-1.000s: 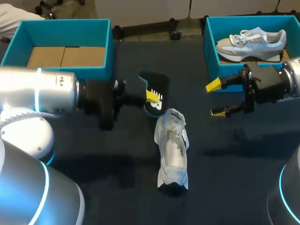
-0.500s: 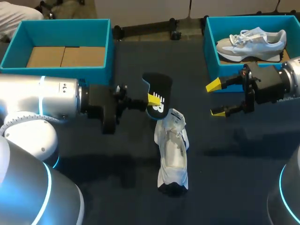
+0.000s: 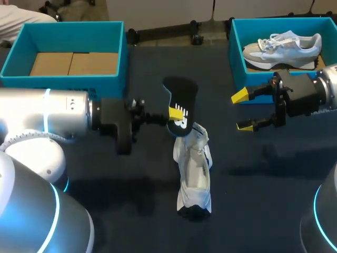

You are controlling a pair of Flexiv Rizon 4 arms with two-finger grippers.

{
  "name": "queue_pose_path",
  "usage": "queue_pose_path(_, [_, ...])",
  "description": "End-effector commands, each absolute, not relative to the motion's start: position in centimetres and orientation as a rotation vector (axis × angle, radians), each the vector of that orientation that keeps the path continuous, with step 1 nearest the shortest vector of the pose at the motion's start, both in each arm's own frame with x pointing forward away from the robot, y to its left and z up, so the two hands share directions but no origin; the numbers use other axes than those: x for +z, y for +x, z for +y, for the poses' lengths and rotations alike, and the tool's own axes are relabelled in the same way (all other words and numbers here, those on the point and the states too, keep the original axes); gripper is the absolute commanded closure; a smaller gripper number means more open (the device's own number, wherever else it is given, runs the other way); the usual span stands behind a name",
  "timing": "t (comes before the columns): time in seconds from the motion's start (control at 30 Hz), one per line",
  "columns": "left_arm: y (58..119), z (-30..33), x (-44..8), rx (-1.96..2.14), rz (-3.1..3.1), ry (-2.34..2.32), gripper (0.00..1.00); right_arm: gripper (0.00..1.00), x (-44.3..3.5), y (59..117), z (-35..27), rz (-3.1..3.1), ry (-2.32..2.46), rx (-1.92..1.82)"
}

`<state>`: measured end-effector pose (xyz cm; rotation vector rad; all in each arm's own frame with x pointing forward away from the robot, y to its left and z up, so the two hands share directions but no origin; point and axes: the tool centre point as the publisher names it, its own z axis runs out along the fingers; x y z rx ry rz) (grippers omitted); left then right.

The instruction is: Take the shoe out of the shoebox, open the shoe tongue, remove and reinsert the insole, then place the shoe into the shoebox

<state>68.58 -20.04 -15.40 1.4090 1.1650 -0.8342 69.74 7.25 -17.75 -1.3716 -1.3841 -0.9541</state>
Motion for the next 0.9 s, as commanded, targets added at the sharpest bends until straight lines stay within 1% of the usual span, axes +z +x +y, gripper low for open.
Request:
queue_pose_path(0.03, [66.3,-19.2,-16.4,-0.776,1.16,1.387,1.0,0.0,-17.8,69.7,7.4,-1.385,-1.374,-0.954])
queue_pose_path(0.17, [66.6,-18.6,-17.5,-0.737,1.131,1.397,1.0,0.0,-17.6,70.3,8.2,-1.383,-1.364,-0.962])
queue_pose_path(0.3, [67.0,-18.5,-17.7,-0.73,1.093,1.413,1.0,0.0,-17.4,71.0,9.4,-1.375,-1.357,-0.97])
queue_pose_path(0.43, [67.3,-19.0,-17.5,-0.64,1.062,1.469,1.0,0.0,-17.3,71.3,10.6,-1.38,-1.358,-0.956])
queue_pose_path(0.9, [67.3,-19.1,-17.5,-0.641,1.057,1.474,1.0,0.0,-17.7,72.3,14.8,-1.334,-1.362,-0.935])
